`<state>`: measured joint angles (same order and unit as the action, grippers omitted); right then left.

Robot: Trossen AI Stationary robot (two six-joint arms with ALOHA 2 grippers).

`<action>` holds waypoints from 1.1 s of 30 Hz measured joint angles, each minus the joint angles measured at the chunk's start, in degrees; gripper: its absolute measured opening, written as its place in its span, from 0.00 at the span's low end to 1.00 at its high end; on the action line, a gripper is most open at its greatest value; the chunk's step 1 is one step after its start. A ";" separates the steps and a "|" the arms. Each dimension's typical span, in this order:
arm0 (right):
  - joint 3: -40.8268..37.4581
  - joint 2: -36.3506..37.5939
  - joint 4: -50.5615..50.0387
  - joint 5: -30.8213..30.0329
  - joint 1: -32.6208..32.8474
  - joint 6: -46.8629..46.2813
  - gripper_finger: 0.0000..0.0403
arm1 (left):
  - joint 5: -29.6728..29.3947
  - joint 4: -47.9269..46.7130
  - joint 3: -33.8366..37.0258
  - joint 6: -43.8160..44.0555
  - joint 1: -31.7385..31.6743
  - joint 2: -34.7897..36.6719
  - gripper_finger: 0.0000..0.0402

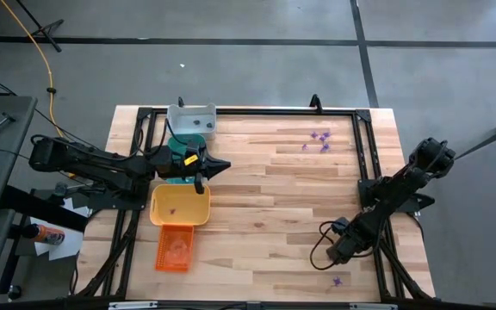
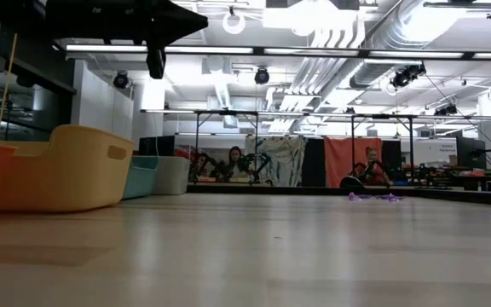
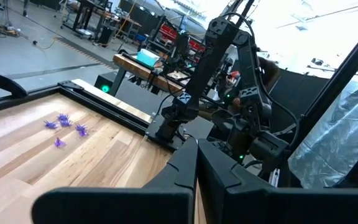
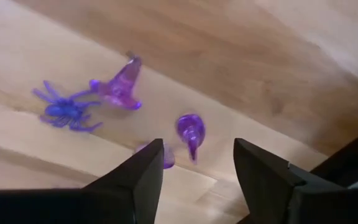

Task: Sort Halloween decoration
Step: Put the purple witch hat toy in the yellow bin

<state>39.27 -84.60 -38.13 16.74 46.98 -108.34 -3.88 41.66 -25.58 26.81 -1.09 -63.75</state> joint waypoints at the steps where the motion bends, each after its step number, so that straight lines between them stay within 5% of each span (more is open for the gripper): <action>1: 0.00 -0.02 -0.48 -0.14 0.02 -0.37 0.45 | 0.00 -0.07 0.00 0.00 0.01 0.00 0.00; 33: 0.02 -0.04 1.42 -0.99 0.00 -2.22 0.02 | 0.00 -0.29 0.00 0.11 -0.01 0.00 0.00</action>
<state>39.29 -84.64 -36.71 15.75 46.98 -110.56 -3.88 41.36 -25.58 26.92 -1.10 -63.75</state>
